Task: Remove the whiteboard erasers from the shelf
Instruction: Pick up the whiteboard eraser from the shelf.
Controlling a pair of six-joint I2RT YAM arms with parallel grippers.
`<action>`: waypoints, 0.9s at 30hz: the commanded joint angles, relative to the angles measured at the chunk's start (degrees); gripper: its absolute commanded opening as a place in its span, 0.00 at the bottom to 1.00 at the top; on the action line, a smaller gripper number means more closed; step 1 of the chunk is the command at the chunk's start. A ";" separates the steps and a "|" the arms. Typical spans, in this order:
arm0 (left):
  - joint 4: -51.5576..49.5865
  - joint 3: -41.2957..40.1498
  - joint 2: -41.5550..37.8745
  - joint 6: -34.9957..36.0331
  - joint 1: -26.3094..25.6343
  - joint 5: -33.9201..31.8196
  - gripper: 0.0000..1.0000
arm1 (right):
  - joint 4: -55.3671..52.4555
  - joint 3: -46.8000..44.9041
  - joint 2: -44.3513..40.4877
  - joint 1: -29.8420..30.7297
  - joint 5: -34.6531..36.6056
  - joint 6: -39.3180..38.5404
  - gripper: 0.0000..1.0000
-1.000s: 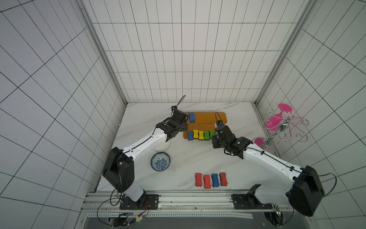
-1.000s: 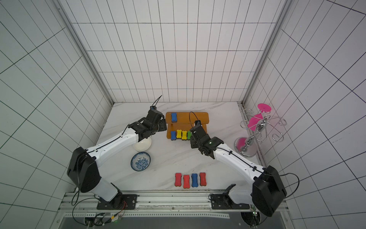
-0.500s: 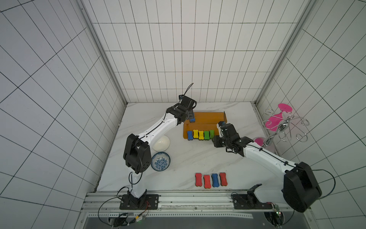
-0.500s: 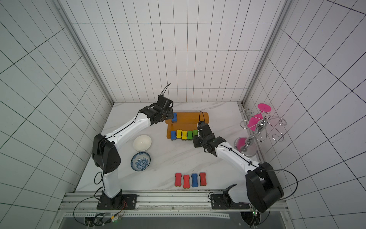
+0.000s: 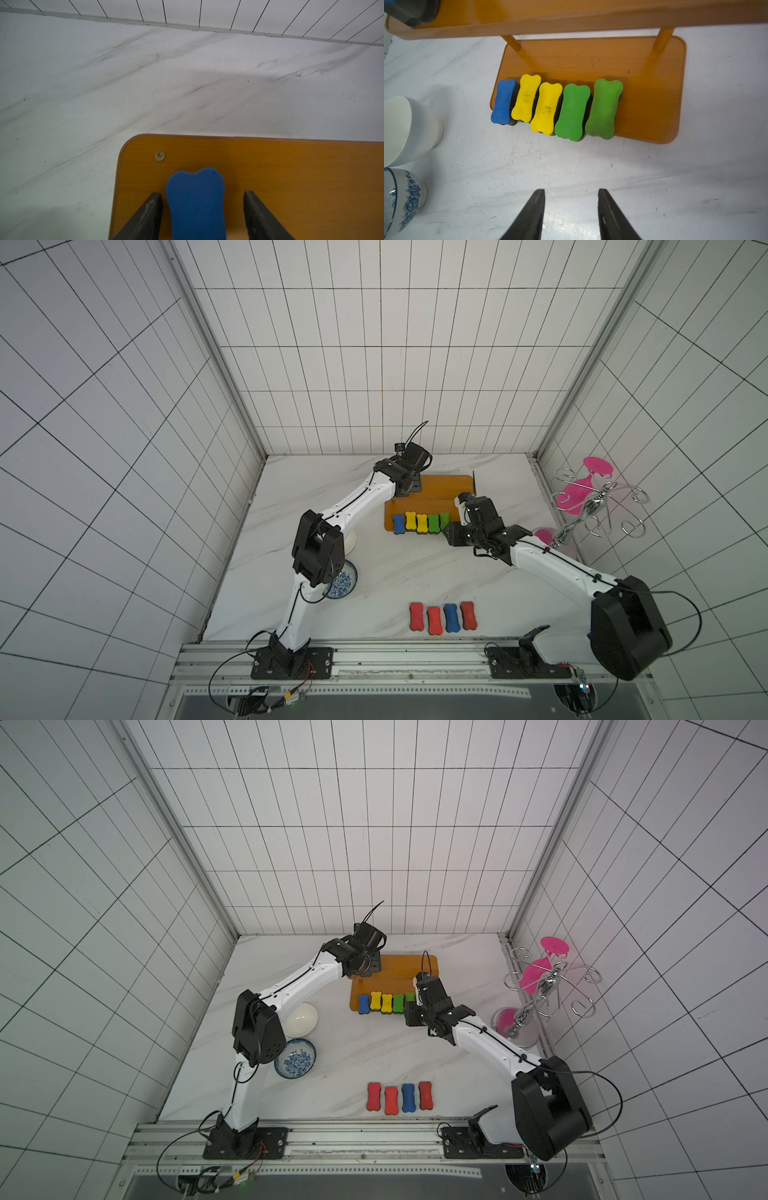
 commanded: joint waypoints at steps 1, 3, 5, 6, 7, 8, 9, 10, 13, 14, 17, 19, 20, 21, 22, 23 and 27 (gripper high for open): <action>-2.50 1.89 1.73 -0.79 0.29 -0.22 0.64 | 1.04 -1.21 0.57 -0.63 -1.81 0.43 0.45; -2.87 2.18 1.93 -1.06 0.38 -0.26 0.58 | 1.01 -1.21 0.45 -0.65 -2.14 0.52 0.45; -3.28 2.18 2.03 -1.23 0.47 -0.41 0.53 | 0.98 -1.25 0.21 -0.71 -2.19 0.45 0.45; -3.52 2.18 2.05 -1.25 0.51 -0.47 0.50 | 0.95 -1.21 0.04 -0.74 -2.24 0.43 0.45; -3.71 2.18 2.10 -1.31 0.52 -0.52 0.47 | 0.95 -1.25 -0.03 -0.74 -2.28 0.43 0.45; -3.92 2.18 2.17 -1.33 0.50 -0.52 0.45 | 0.95 -1.16 -0.14 -0.83 -2.44 0.47 0.45; -4.15 2.18 2.27 -1.29 0.49 -0.57 0.43 | 0.95 -1.12 -0.16 -0.87 -2.57 0.43 0.45; -4.41 2.26 2.30 -1.26 0.50 -0.66 0.42 | 1.00 -1.12 -0.26 -0.86 -2.62 0.50 0.45; -5.07 2.18 2.21 -1.10 0.53 -0.94 0.35 | 0.76 -1.08 -0.80 -0.92 -2.61 0.44 0.45; -5.33 2.26 2.22 -1.07 0.51 -0.96 0.32 | 0.61 -1.16 -1.21 -0.92 -2.54 0.48 0.45; -6.49 2.18 1.90 -1.24 0.56 -1.29 0.25 | 0.51 -1.63 -2.56 -1.01 -2.26 0.43 0.45; -7.18 2.18 1.54 -1.25 0.64 -1.06 0.22 | 0.51 -1.87 -3.11 -1.00 -2.32 0.43 0.45; -7.53 2.14 1.26 -1.26 0.73 -0.96 0.20 | 0.49 -1.84 -3.33 -1.00 -2.33 0.43 0.45; -7.87 2.13 0.93 -1.53 0.81 -0.67 0.19 | 0.36 -1.83 -3.48 -1.03 -2.31 0.43 0.45; -8.29 2.10 0.58 -1.65 1.07 -0.18 0.17 | 0.19 -1.76 -3.51 -1.05 -2.30 0.43 0.45; -8.52 2.09 0.27 -1.84 1.24 0.16 0.16 | 0.02 -1.65 -3.58 -1.02 -2.27 0.46 0.45; -8.34 1.13 -2.20 -2.10 1.33 0.55 0.10 | -0.62 -1.33 -4.27 -1.12 -2.07 0.51 0.45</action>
